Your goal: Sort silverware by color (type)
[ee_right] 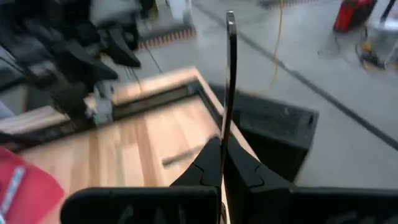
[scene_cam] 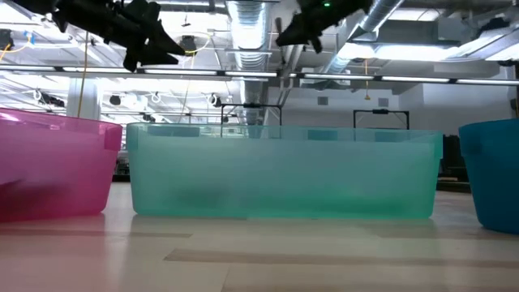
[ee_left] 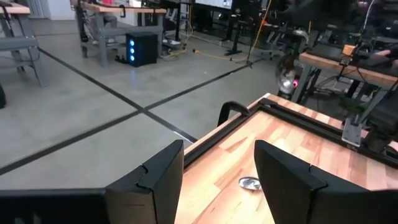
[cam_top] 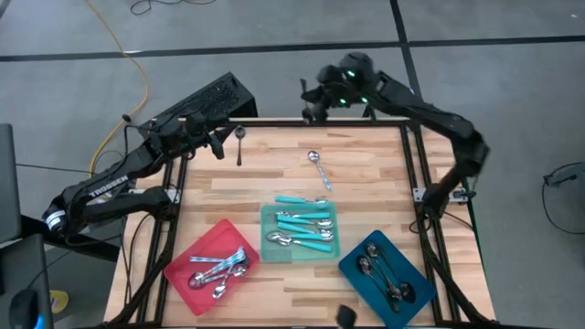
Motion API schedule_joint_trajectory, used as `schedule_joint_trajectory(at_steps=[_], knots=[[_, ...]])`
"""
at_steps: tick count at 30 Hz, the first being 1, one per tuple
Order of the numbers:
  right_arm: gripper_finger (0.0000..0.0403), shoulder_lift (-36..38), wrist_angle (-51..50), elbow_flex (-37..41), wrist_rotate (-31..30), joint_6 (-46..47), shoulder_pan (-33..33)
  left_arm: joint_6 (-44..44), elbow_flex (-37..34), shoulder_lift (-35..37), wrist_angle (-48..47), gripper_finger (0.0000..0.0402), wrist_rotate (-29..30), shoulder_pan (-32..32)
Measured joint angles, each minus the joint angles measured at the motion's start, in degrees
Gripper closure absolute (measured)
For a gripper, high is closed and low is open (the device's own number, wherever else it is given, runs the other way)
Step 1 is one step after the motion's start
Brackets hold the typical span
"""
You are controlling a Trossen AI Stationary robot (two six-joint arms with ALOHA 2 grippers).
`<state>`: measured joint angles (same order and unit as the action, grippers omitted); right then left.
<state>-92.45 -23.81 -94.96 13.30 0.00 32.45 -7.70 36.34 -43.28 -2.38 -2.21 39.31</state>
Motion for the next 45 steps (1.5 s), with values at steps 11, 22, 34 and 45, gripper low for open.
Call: schedule_joint_trajectory(at_steps=[11, 22, 34, 45], knots=[[0.0383, 17.5, 23.3, 32.9, 5.3, 11.2, 2.0, -0.9, 0.0, 0.2, 0.3, 0.0221, 0.3, 0.0], [0.0383, 24.5, 33.1, 45.7, 18.9, 30.1, 7.0, -2.5, 0.0, 0.2, 0.1, 0.0221, 0.0, 0.0], [0.0383, 29.1, 11.6, 46.6, 29.0, 33.1, 6.9, -3.1, 0.0, 0.2, 0.0, 0.0221, 0.0, 0.0], [0.0383, 34.4, -0.8, 46.5, 25.6, 34.1, -4.7, -4.6, 0.0, 0.2, -2.0, 0.0221, 0.0, 0.0]])
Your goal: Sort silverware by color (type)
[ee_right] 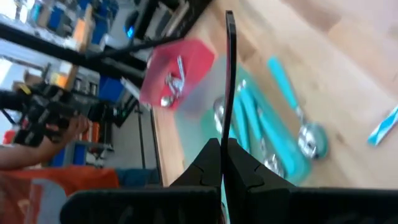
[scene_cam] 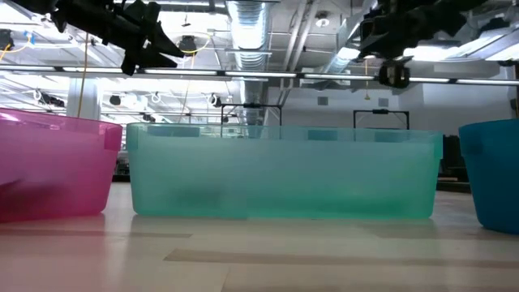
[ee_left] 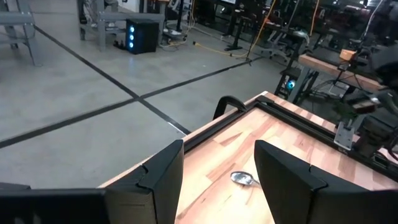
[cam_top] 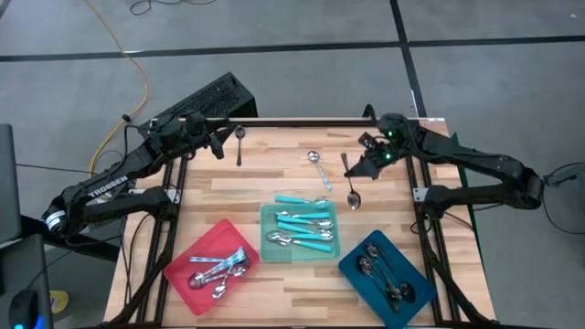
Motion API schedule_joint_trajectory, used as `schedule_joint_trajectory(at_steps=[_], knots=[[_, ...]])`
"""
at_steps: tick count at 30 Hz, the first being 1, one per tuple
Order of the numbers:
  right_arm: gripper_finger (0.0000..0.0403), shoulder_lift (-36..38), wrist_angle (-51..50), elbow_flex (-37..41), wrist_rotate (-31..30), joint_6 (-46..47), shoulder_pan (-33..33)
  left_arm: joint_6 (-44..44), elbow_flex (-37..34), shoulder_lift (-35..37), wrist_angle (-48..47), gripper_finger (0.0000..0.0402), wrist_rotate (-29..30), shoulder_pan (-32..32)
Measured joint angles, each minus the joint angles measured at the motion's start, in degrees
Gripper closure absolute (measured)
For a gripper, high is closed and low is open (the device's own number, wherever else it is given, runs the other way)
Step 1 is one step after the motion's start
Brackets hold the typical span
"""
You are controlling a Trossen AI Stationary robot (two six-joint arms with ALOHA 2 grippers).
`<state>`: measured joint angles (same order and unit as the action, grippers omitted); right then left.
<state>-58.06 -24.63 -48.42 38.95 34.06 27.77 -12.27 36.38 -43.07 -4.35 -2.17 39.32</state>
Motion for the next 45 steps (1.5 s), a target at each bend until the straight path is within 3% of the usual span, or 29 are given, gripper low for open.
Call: schedule_joint_trajectory(at_steps=[11, 23, 37, 45], knots=[[0.0383, 2.4, -6.5, 0.0, -12.6, 8.2, -17.2, -0.9, 0.0, 0.0, -1.1, 0.0221, 0.0, 0.0], [0.0383, 2.4, -9.2, 0.0, -23.5, 24.1, -35.9, -0.6, 0.0, 0.0, -1.4, 0.0221, 0.0, 0.0], [0.0383, 2.4, -15.8, 0.0, -33.1, 41.3, -52.7, -0.5, 0.0, 0.0, -1.4, 0.0221, 0.0, 0.0], [0.0383, 0.0, -21.7, 0.0, -33.7, 48.7, -59.4, -0.5, 0.0, 0.0, -1.4, 0.0221, 1.3, 0.0]])
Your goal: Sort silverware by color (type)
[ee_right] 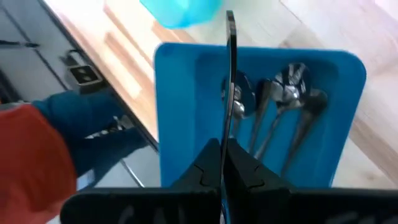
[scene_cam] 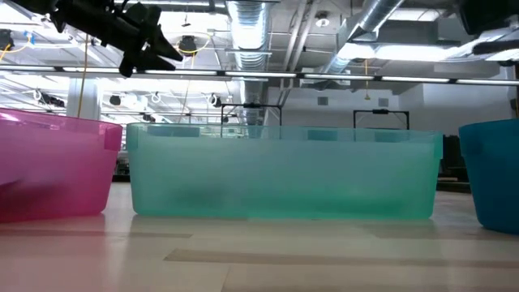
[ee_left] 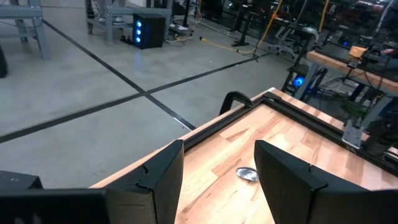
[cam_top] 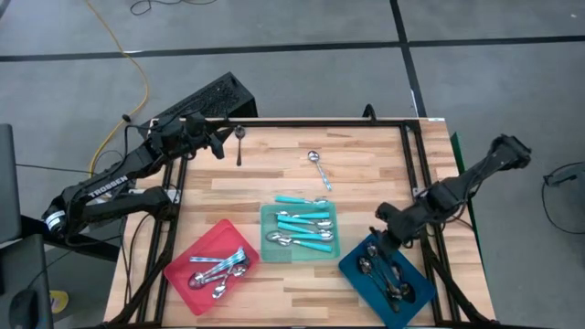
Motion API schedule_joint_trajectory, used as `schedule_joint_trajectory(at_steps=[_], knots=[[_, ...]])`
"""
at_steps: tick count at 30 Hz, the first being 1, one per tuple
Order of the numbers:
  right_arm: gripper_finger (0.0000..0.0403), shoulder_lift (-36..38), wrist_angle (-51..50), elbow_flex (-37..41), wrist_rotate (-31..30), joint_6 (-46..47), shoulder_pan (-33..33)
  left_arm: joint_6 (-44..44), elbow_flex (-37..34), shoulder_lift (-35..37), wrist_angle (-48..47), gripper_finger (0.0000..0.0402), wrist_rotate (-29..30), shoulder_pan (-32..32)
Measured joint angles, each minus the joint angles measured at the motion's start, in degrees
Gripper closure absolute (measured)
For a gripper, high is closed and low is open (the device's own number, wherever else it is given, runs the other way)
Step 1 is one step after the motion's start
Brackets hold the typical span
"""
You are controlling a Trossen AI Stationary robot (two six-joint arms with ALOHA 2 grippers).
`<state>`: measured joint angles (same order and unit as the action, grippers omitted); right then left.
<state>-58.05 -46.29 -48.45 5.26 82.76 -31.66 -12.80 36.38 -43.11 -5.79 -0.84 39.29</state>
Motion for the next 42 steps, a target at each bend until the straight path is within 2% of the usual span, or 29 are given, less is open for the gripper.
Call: schedule_joint_trajectory(at_steps=[8, 20, 28, 33, 42], knots=[[0.0383, -6.5, 0.1, 0.0, 2.1, 1.5, -2.9, 0.0, 0.0, 0.0, -0.4, 0.0221, 0.2, 0.0], [0.0383, -14.3, 7.7, 0.0, 3.5, 1.0, -6.6, -0.1, 0.0, 0.0, -0.7, 0.0221, 0.2, 0.0], [0.0383, -13.6, 28.0, 10.7, 3.6, 8.0, -9.6, 0.0, 0.0, 0.0, -0.9, 0.0221, 0.2, 0.0], [0.0383, -11.5, 36.9, 16.0, -0.1, 9.4, -10.8, 0.0, 0.0, 0.0, -0.9, 0.0221, 0.2, 0.0], [0.0383, -10.9, 44.9, 21.1, -0.7, 11.9, -11.0, 0.0, 0.0, 0.0, -0.8, 0.0221, 0.2, 0.0]])
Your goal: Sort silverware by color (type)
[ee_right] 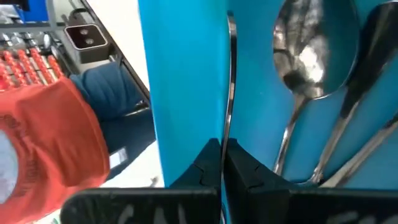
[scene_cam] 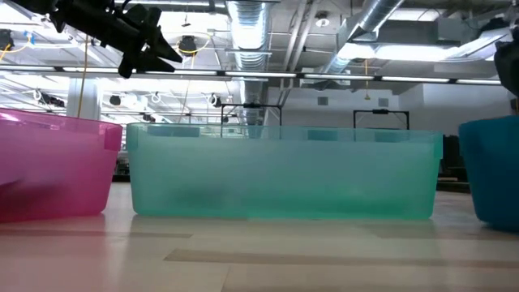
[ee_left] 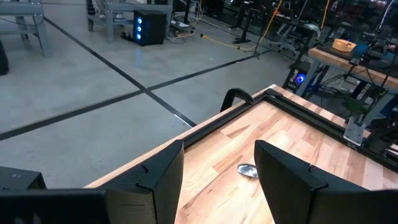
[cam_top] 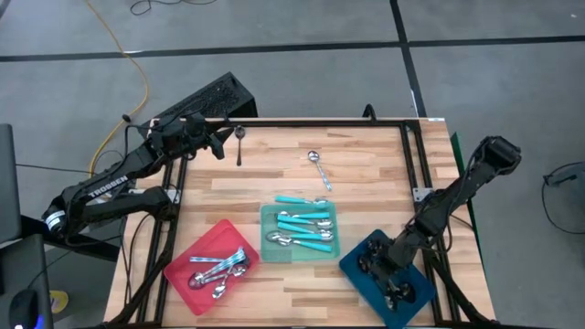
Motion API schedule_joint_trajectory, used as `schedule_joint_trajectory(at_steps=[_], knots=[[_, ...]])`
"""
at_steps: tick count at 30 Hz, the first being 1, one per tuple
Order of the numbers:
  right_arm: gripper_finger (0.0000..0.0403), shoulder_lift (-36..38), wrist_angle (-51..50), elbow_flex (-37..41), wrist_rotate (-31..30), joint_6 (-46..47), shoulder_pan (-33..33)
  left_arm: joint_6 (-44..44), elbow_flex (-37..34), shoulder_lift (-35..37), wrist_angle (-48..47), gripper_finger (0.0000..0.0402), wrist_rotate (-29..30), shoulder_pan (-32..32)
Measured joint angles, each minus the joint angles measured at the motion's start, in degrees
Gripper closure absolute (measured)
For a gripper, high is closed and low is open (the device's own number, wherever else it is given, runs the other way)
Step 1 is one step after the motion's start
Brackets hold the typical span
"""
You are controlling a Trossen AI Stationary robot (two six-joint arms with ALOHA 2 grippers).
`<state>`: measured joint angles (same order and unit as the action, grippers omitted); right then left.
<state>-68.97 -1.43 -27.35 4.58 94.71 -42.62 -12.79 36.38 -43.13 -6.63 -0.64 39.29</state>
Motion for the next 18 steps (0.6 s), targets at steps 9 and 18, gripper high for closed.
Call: schedule_joint_trajectory(at_steps=[9, 18], knots=[[0.0383, -0.3, 1.4, 0.3, -0.1, 1.2, 0.0, 0.0, 0.0, 0.0, 0.0, 0.0221, 0.3, 0.0], [0.0383, -0.8, 0.6, -0.2, -0.2, -0.1, -0.2, 0.0, 0.0, 0.0, -0.1, 0.0221, 1.5, 0.0]])
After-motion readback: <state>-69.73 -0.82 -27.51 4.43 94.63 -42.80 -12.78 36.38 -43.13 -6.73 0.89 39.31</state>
